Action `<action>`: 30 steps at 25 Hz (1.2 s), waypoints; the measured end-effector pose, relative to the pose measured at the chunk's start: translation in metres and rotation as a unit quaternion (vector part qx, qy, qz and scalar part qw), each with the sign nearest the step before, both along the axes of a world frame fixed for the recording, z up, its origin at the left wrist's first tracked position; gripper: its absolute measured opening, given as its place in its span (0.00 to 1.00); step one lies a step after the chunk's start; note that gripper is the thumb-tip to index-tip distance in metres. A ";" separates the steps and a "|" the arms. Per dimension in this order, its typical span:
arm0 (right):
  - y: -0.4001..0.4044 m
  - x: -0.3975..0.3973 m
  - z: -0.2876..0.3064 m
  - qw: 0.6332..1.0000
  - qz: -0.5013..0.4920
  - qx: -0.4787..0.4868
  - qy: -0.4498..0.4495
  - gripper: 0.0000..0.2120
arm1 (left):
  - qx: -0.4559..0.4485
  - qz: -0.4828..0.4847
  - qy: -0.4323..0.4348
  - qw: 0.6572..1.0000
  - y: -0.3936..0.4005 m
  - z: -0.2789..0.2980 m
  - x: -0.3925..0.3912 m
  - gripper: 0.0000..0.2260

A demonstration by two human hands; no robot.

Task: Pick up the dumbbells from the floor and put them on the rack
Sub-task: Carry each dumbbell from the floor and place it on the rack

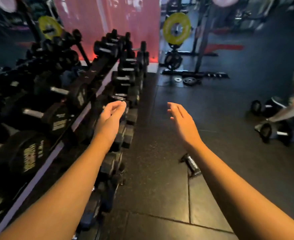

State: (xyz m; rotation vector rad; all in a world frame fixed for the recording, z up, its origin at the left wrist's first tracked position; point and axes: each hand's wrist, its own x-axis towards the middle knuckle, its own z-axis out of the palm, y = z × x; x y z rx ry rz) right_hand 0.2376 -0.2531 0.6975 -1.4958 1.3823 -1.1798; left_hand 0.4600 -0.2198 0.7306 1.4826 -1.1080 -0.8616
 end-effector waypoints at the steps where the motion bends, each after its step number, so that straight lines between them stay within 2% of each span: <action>1: -0.004 -0.028 -0.010 0.999 -0.041 0.010 -0.010 0.29 | 0.011 -0.030 0.000 0.999 -0.018 -0.008 -0.017 0.16; 4: -0.016 -0.088 -0.037 0.991 -0.131 0.030 -0.017 0.29 | 0.058 -0.106 -0.011 0.993 -0.067 -0.030 -0.064 0.28; 11: -0.059 -0.153 -0.074 0.970 -0.235 0.052 -0.037 0.27 | 0.078 -0.255 -0.046 0.963 -0.174 -0.058 -0.168 0.26; 14: -0.083 -0.185 -0.108 0.956 -0.274 0.089 -0.057 0.20 | 0.105 -0.300 -0.088 0.944 -0.218 -0.086 -0.211 0.27; 17: -0.110 -0.214 -0.150 0.941 -0.308 0.120 -0.071 0.21 | 0.152 -0.329 -0.129 0.923 -0.258 -0.121 -0.250 0.31; 20: -0.149 -0.249 -0.216 0.926 -0.328 0.171 -0.079 0.23 | 0.192 -0.348 -0.175 0.901 -0.309 -0.173 -0.296 0.37; 24: -0.190 -0.284 -0.318 0.899 -0.354 0.242 -0.090 0.29 | 0.222 -0.376 -0.236 0.868 -0.376 -0.259 -0.355 0.39; 30: -0.229 -0.316 -0.514 0.855 -0.394 0.329 -0.074 0.34 | 0.265 -0.422 -0.319 0.806 -0.452 -0.459 -0.408 0.42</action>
